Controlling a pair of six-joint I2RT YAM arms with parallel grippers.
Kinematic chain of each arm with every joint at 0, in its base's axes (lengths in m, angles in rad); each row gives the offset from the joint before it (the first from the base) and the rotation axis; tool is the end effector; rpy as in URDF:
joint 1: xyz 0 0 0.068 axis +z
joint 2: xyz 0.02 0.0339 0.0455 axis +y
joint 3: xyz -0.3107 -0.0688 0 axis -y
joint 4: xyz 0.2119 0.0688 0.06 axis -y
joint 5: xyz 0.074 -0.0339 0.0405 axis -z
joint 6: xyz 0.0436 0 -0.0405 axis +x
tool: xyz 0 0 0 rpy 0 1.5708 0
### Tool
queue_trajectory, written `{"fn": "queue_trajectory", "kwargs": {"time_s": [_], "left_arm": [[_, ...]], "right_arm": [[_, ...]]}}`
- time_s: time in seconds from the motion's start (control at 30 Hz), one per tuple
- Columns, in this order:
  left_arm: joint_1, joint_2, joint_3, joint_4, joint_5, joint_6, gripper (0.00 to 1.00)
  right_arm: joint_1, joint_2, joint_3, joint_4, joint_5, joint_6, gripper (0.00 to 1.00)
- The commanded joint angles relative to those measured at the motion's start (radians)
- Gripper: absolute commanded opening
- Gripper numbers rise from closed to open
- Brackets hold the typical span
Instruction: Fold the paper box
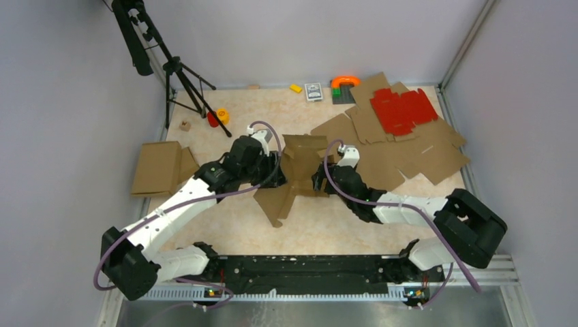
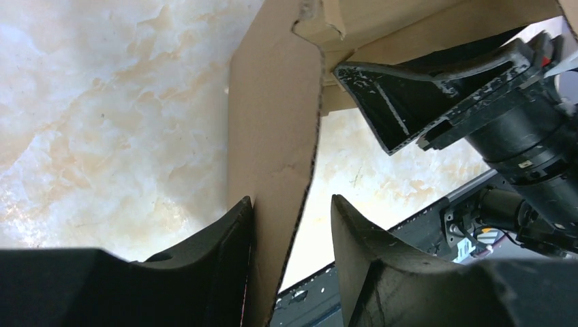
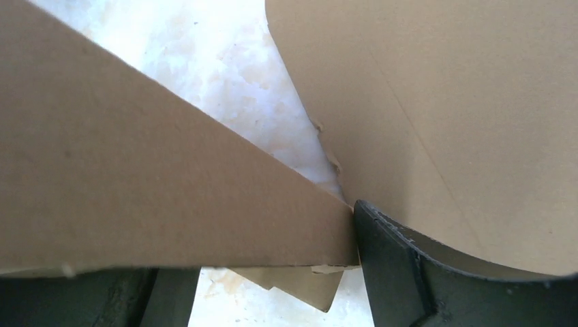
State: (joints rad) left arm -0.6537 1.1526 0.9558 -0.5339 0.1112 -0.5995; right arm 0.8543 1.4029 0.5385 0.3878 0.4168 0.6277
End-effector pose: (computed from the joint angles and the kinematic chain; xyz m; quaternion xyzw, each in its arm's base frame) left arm 0.1564 -0.1259 0.3365 0.0474 0.9107 -0.2799 0.3001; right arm 0.1791 0.1788 0.2453 0.0125 0.8424 0.2132 0.4948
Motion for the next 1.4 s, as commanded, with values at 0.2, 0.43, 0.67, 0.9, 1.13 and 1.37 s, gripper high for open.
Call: {"fn": "queue_trajectory", "kwargs": {"time_s": [0.2,0.43,0.67,0.9,1.13,1.37], "left_arm": [[-0.004,-0.010,0.044,-0.055,-0.030,0.024,0.47],[-0.004,-0.014,0.049,-0.065,-0.051,0.025,0.45],[-0.004,-0.009,0.064,-0.086,-0.082,0.036,0.45],[-0.004,0.002,0.080,-0.095,-0.089,0.043,0.44],[-0.008,0.015,0.083,-0.084,-0.050,0.026,0.40],[-0.015,0.012,0.078,-0.073,-0.045,0.046,0.36]], "right_arm": [[0.002,-0.135,0.005,-0.067,-0.041,-0.151,0.92],[0.001,-0.198,-0.001,-0.094,-0.078,-0.230,0.93],[-0.001,-0.276,-0.018,-0.101,-0.085,-0.282,0.89],[-0.006,-0.321,-0.015,-0.129,-0.111,-0.306,0.59],[-0.015,-0.267,-0.005,-0.099,-0.171,-0.295,0.29],[-0.024,-0.210,-0.012,-0.028,-0.197,-0.295,0.23]]}}
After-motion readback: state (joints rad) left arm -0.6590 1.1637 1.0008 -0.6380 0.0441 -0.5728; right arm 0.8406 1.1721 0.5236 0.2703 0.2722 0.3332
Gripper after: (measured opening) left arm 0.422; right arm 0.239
